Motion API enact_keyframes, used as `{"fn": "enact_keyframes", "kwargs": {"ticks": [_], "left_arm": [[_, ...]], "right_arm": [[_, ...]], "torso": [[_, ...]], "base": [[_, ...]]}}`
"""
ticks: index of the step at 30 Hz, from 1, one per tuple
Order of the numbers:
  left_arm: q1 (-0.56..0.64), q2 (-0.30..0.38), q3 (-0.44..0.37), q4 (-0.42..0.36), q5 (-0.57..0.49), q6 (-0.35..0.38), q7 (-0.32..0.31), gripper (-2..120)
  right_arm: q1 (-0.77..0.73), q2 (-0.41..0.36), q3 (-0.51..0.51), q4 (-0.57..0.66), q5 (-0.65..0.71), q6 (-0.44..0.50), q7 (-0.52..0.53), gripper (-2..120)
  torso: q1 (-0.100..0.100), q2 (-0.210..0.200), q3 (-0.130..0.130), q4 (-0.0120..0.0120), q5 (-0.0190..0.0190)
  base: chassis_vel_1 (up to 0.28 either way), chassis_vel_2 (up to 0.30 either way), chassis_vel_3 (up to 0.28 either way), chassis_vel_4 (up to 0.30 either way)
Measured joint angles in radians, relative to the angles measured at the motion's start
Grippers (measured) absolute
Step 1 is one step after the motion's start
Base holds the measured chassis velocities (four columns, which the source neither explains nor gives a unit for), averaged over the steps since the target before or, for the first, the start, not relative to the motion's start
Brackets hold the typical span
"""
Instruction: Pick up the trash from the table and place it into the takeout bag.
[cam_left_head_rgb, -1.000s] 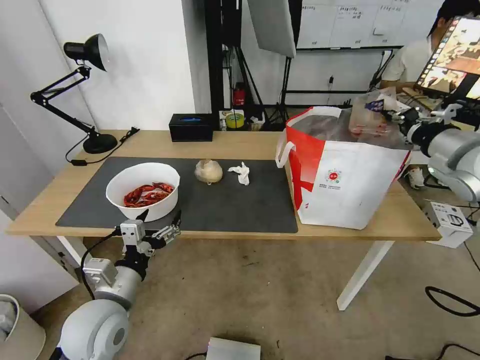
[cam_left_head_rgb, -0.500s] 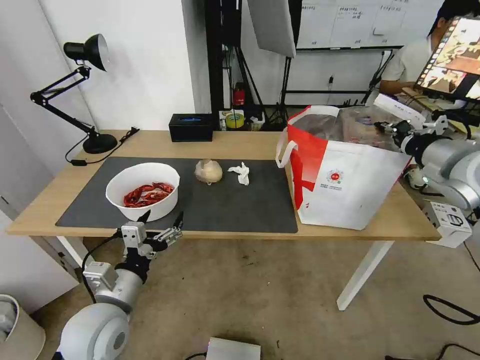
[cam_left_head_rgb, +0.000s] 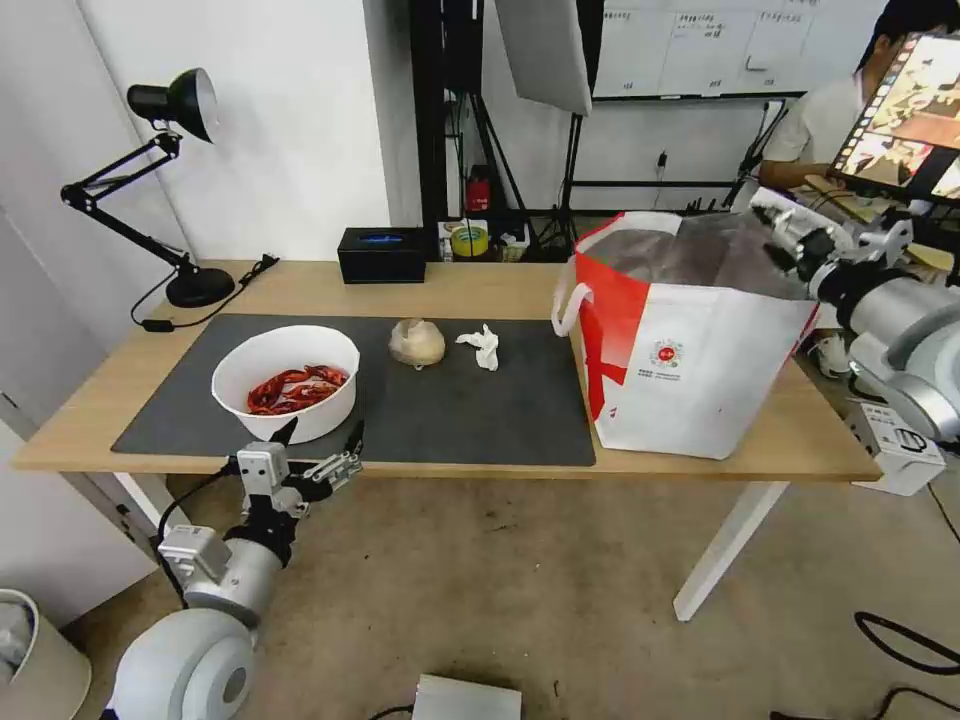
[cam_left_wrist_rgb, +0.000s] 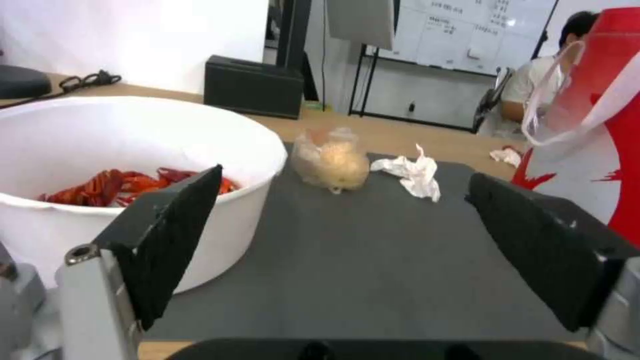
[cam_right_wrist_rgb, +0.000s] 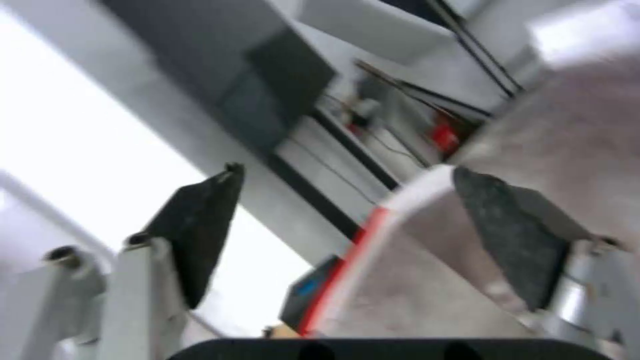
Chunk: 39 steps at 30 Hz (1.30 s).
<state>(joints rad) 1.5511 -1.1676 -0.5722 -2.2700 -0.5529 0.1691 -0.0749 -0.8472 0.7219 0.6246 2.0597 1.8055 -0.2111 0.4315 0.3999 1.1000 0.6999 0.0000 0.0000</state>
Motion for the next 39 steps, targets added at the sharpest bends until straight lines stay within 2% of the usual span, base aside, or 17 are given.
{"fn": "enact_keyframes", "kwargs": {"ticks": [2,4,6,8,10,12,14,26,32,36,38,39], "left_arm": [[0.005,-0.003,-0.006,-0.004,-0.001,0.000,0.000,100],[0.006,-0.005,-0.007,-0.005,-0.001,0.000,0.000,100],[0.012,-0.009,-0.014,-0.006,-0.001,-0.002,0.000,100],[0.013,-0.010,-0.014,-0.006,-0.001,-0.002,0.000,100],[0.018,-0.016,-0.016,-0.011,-0.011,-0.002,-0.002,100],[0.018,-0.018,-0.016,-0.011,-0.011,-0.002,-0.002,100],[0.022,-0.025,-0.016,-0.011,-0.010,-0.005,-0.003,100],[0.032,-0.046,-0.030,-0.007,0.010,-0.023,0.000,100],[0.045,-0.059,-0.036,0.008,0.033,-0.032,0.003,100],[0.047,-0.066,-0.033,0.017,0.049,-0.038,0.004,100],[0.062,-0.079,-0.023,0.052,0.095,-0.066,0.005,100],[0.062,-0.079,-0.023,0.052,0.095,-0.066,0.005,100]], "right_arm": [[-0.039,-0.008,0.006,0.053,-0.072,0.020,-0.079,93],[-0.055,-0.009,0.007,0.068,-0.110,0.026,-0.101,96],[-0.125,-0.009,0.008,0.116,-0.247,0.048,-0.169,100],[-0.142,-0.008,0.008,0.124,-0.273,0.052,-0.183,100],[-0.247,0.006,0.015,0.169,-0.416,0.071,-0.254,100],[-0.267,0.011,0.016,0.177,-0.445,0.076,-0.265,100],[-0.337,0.039,0.015,0.202,-0.563,0.089,-0.293,100],[-0.504,0.166,0.019,0.206,-0.877,0.145,-0.337,100],[-0.645,0.284,0.020,0.186,-1.073,0.211,-0.392,100],[-0.681,0.316,0.012,0.173,-1.119,0.233,-0.407,100],[-0.731,0.369,0.001,0.126,-1.213,0.284,-0.427,100],[-0.731,0.369,0.001,0.126,-1.213,0.284,-0.427,100]], "torso": [[0.000,0.000,0.000,0.0000,-0.0001],[0.000,0.000,0.000,0.0001,-0.0001],[0.000,0.000,0.000,0.0000,-0.0001],[0.000,0.000,0.000,0.0001,-0.0001],[0.000,0.000,0.000,0.0000,0.0001],[0.000,0.000,0.000,-0.0001,0.0001],[0.000,0.000,0.000,-0.0001,0.0000],[0.000,0.000,0.000,0.0000,0.0000],[0.000,0.000,0.000,-0.0001,0.0001],[0.000,0.000,0.000,-0.0002,0.0000],[0.000,0.000,0.000,0.0000,-0.0001],[0.000,0.000,0.000,0.0000,-0.0001]], "base": [[0.000,0.000,0.000,0.000],[0.000,0.000,0.000,0.000],[0.000,0.000,0.000,0.000],[0.000,0.000,0.000,0.000],[0.000,0.000,0.000,0.000],[0.000,0.000,0.000,0.000],[0.000,0.000,0.000,0.000],[0.000,0.000,0.000,0.000],[0.000,0.000,0.000,0.000],[0.000,0.000,0.000,0.000],[0.000,0.000,0.000,0.000],[0.000,0.000,0.000,0.000]]}}
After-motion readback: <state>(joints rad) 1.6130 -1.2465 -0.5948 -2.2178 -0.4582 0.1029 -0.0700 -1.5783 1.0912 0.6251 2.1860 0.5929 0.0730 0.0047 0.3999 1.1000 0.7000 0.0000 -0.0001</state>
